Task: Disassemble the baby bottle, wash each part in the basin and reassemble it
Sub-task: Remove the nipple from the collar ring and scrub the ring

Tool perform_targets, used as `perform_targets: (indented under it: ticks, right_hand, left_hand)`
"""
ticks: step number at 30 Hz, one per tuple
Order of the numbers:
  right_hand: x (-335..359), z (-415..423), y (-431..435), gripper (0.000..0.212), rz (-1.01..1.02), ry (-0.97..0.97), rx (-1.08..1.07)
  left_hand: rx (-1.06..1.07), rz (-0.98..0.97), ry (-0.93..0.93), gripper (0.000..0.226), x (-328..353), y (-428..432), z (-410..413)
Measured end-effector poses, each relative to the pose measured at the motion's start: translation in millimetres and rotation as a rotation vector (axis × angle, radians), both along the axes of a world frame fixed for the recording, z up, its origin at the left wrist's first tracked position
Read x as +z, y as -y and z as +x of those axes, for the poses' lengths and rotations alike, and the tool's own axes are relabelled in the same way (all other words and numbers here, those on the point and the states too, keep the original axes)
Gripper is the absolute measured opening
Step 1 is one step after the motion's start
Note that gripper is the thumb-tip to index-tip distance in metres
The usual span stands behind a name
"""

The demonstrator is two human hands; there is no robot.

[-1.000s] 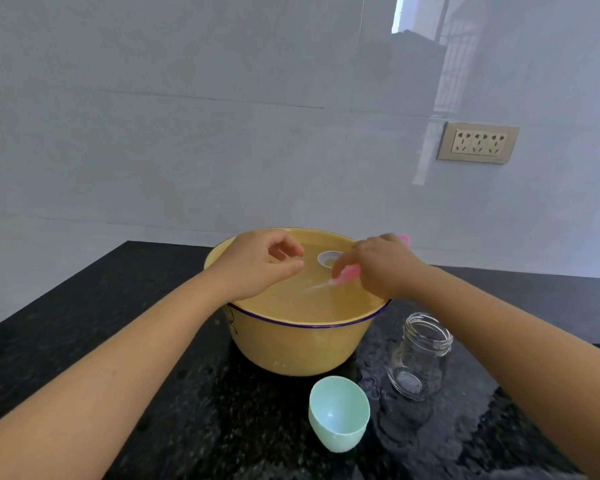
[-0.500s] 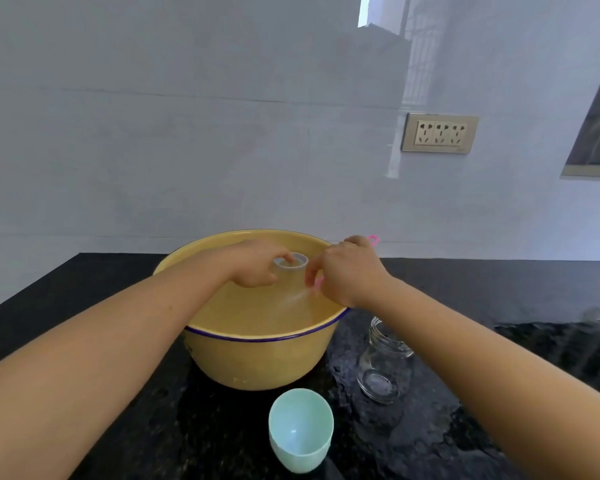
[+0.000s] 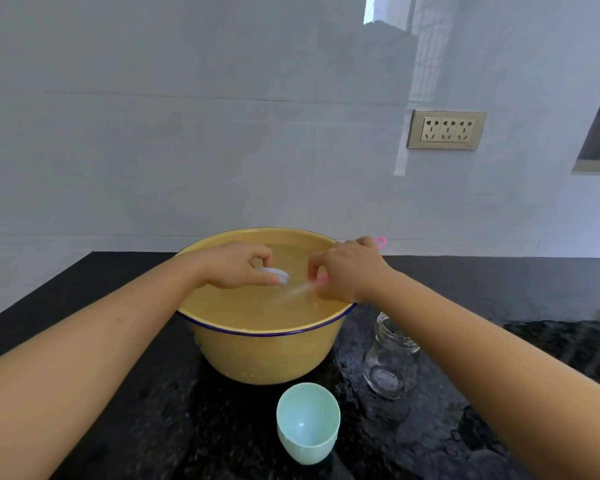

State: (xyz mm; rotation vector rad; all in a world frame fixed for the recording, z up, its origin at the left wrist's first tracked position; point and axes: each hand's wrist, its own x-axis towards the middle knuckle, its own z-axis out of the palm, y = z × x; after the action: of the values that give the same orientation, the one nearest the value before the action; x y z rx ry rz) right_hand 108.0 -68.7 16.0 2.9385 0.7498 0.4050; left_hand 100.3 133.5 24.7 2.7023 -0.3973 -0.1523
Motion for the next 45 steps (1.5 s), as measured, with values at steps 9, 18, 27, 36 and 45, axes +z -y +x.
perform_targets:
  ticks: [9,18,27,36,45]
  right_hand:
    - [1,-5,-2,0.024,-0.047,0.240,0.096]
    - [22,-12,14,0.019,0.066,0.409,0.155]
    - [31,-5,12,0.038,0.045,0.303,0.279]
    - [44,2,4,0.039,-0.115,0.219,0.069]
    - [46,-22,-3,0.047,-0.342,0.049,0.001]
  left_hand:
    - [0.078,0.122,-0.011,0.047,-15,-13,-15]
    - [0.107,0.220,-0.021,0.047,-17,-14,-10]
    - [0.048,-0.033,0.005,0.062,-12,-16,-16]
    - [0.057,-0.115,0.081,0.060,-12,-16,-17]
    - [0.137,-0.055,0.201,0.062,-13,-15,-14]
